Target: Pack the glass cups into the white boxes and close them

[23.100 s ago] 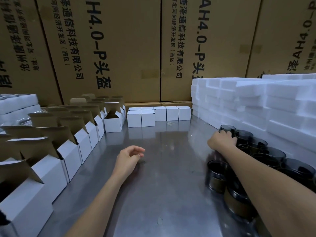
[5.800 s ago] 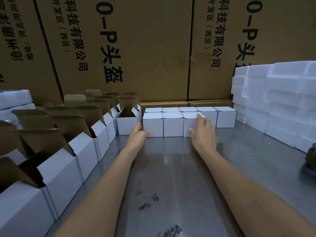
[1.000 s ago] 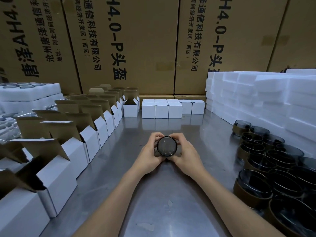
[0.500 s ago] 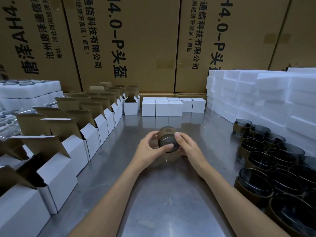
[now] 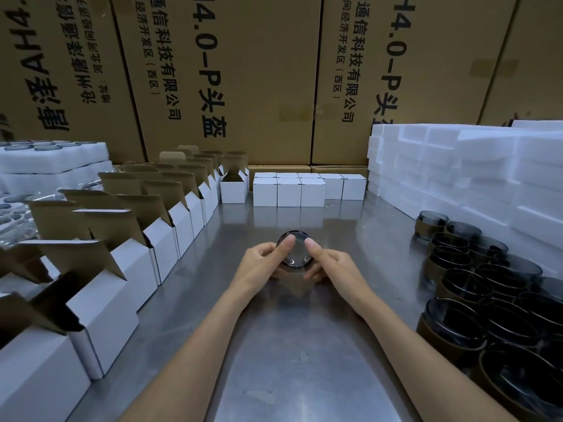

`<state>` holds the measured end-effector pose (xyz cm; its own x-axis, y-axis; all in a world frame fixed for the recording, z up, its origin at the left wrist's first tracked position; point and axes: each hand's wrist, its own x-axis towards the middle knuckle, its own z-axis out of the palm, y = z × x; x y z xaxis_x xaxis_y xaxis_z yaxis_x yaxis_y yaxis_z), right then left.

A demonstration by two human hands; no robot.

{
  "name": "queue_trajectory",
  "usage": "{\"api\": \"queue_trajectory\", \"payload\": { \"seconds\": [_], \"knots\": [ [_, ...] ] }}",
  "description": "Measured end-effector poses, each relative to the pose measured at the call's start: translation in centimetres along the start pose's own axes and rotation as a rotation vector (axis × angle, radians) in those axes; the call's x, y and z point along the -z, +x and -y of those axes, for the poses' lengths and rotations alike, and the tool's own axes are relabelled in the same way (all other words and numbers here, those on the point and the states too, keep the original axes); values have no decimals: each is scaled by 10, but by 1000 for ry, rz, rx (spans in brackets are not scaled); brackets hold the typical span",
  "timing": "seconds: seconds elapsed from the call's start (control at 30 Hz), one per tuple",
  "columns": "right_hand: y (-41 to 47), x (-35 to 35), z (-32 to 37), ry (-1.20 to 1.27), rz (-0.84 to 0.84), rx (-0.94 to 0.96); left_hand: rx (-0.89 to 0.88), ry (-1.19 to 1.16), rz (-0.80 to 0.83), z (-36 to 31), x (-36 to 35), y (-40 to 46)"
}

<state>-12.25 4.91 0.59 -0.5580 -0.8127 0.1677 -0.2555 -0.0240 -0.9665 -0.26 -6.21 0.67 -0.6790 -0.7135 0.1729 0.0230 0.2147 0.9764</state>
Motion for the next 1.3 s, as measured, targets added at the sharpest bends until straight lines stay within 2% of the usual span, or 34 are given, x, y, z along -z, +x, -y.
{"api": "queue_trajectory", "payload": {
  "seconds": [0.2,0.4,0.57,0.67,0.73,0.8,0.97,1.17,1.3],
  "knots": [
    [-1,10,3,103,108,61,-128,-23,94,4,9,1],
    [1,11,0,77,101,109,-220,-7,135,7,8,3],
    [4,9,-6,41,67,138,-269,165,68,11,5,4],
    [6,7,-9,-57,12,178,-429,389,-29,12,0,2],
    [6,7,-11,-104,-3,209,-496,454,-95,11,-2,2],
    [5,8,-11,-140,10,230,-470,443,-113,11,-2,2],
    [6,6,-12,-120,-26,286,-370,352,-41,15,0,4],
    [1,2,-10,-300,-187,413,-584,579,-109,14,-2,4],
    [1,2,-9,-296,-115,355,-499,603,-137,16,-1,6]
  ]
}}
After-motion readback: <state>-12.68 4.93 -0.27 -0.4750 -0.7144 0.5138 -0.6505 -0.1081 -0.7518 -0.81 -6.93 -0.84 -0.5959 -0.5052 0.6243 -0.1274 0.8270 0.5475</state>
